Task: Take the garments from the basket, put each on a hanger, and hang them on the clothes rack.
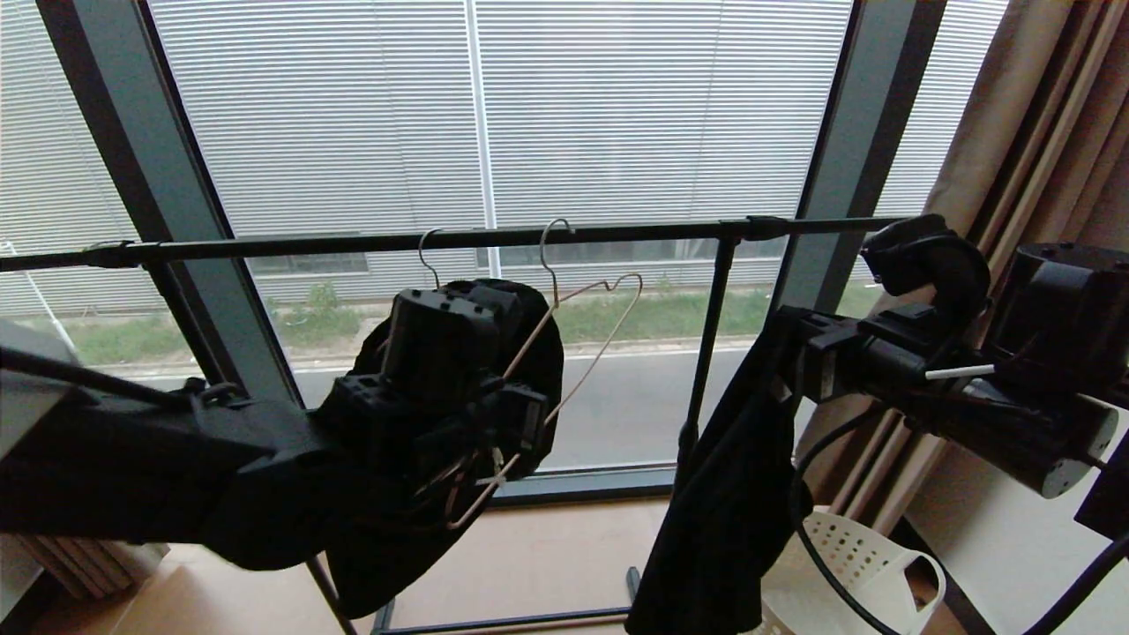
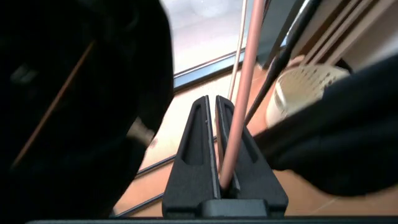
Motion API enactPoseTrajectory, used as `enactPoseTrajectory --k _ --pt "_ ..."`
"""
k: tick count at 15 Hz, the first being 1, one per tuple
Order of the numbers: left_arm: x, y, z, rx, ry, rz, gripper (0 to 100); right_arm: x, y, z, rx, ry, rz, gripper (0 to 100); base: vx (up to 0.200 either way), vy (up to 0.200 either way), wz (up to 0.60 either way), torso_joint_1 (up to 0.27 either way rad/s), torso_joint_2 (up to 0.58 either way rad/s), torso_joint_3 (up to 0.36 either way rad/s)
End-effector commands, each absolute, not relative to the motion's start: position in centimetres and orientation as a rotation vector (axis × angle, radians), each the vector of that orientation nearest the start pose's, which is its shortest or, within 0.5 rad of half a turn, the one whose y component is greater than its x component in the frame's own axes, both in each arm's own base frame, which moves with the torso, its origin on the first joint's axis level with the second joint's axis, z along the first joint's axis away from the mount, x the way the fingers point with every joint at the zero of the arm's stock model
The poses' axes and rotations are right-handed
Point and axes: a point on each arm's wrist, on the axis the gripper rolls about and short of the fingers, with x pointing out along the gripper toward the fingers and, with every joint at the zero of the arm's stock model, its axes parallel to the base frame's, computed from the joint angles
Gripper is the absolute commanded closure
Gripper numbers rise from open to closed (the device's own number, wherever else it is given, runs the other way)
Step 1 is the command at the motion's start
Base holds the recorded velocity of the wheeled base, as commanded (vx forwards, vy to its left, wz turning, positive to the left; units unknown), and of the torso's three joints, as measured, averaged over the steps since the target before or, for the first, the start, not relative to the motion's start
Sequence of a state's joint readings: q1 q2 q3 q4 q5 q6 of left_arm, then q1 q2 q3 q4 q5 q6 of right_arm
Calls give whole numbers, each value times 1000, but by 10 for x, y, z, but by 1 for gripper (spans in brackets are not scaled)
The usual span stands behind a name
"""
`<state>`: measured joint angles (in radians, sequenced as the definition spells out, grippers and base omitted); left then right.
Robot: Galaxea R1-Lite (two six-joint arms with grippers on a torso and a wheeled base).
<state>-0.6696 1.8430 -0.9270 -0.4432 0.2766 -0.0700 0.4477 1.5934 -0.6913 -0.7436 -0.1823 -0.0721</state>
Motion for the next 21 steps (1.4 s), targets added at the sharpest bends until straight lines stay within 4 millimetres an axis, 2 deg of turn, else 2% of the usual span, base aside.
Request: enactPoseTrajectory --k 1,3,8,13,21 --pt "234 -179 165 152 382 -402 100 252 115 192 -162 140 221 100 0 0 0 0 0 0" --pt "214 -166 162 147 402 -494 100 260 118 185 -214 157 141 100 0 0 0 0 0 0" --pt "191 -152 150 206 440 -678 100 285 127 172 -249 145 -13 100 0 0 0 0 0 0" --pt "186 -152 145 196 464 -788 100 297 132 166 -257 122 -76 100 0 0 0 0 0 0" --pt "189 -164 141 192 475 -834 100 291 138 167 -257 117 -49 100 0 0 0 0 0 0"
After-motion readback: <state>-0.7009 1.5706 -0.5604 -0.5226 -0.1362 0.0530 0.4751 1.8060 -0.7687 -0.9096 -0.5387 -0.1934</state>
